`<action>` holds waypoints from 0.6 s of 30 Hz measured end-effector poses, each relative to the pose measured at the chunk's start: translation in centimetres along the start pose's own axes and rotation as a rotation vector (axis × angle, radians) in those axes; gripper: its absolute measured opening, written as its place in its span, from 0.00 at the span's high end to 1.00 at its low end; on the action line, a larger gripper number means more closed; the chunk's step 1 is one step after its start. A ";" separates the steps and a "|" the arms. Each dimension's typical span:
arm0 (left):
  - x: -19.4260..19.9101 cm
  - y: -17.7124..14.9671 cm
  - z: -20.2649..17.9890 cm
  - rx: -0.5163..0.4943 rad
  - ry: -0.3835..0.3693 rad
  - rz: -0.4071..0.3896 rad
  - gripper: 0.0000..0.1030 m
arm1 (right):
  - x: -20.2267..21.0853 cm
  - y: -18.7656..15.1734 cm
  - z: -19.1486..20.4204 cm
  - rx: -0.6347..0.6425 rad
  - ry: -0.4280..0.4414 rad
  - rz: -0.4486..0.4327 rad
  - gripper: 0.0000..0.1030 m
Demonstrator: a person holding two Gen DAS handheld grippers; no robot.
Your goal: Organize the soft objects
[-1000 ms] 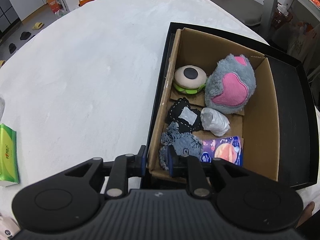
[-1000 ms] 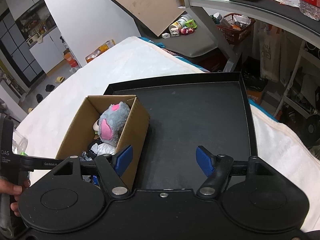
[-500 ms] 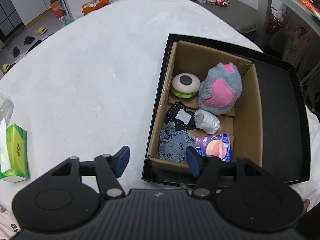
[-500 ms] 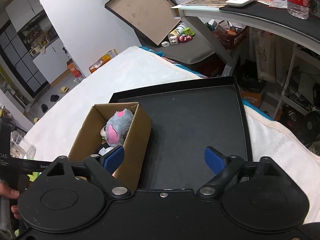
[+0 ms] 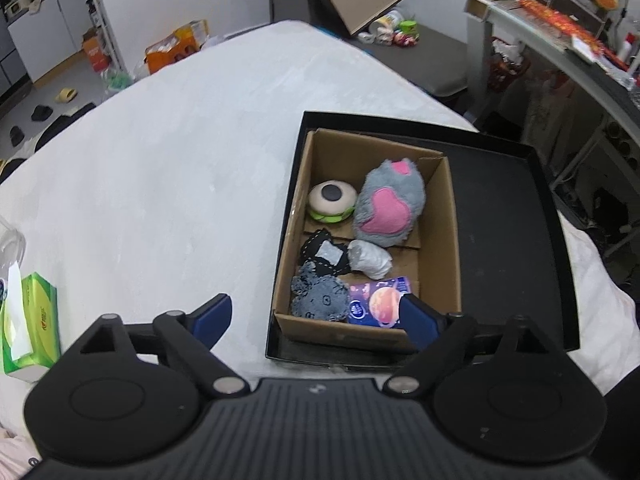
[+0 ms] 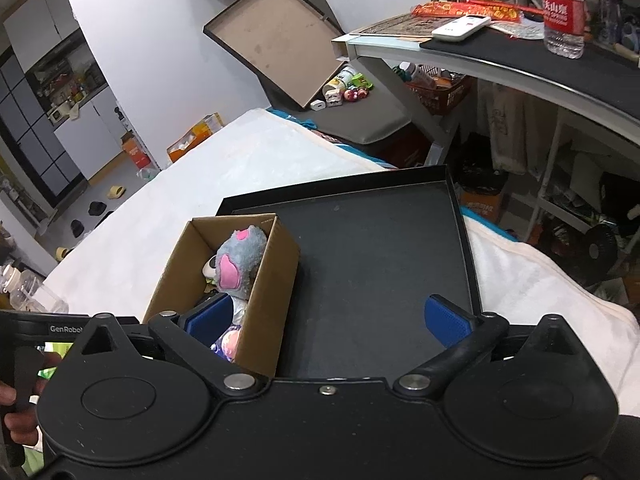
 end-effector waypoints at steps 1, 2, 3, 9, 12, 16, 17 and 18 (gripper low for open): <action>0.3 -0.1 -0.1 -0.004 -0.003 -0.004 0.11 | 0.2 -0.1 0.2 0.001 0.003 -0.002 0.00; 0.7 -0.2 -0.1 -0.009 -0.006 -0.009 0.11 | 0.5 -0.2 0.3 0.000 0.004 -0.004 0.00; 1.1 -0.3 -0.2 -0.013 -0.009 -0.015 0.10 | 0.8 -0.3 0.5 -0.003 0.005 -0.008 0.00; 3.9 -0.8 -0.7 -0.036 -0.030 -0.071 0.05 | 2.9 -0.7 2.2 0.029 0.009 -0.046 0.00; 5.3 -1.2 -1.0 -0.053 -0.046 -0.101 0.05 | 3.8 -0.9 2.7 0.030 0.001 -0.064 0.00; 7.0 -1.8 -1.3 -0.062 -0.050 -0.130 0.04 | 4.6 -1.3 2.8 0.027 -0.025 -0.063 0.00; 7.3 -2.0 -1.3 -0.063 -0.053 -0.134 0.04 | 4.8 -1.4 2.7 0.025 -0.028 -0.064 0.00; 7.7 -2.2 -1.4 -0.065 -0.058 -0.140 0.04 | 5.1 -1.5 2.7 0.020 -0.028 -0.068 0.00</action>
Point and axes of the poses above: each gripper's, at about its wrist camera, not at the fingertips, and x roughly against the way its jaws point, z to its left, y to its top, the point moved 10 cm from there along -x, roughly the way its jaws point, and after that the axes turned 7 degrees about z, right-handed, at the moved point
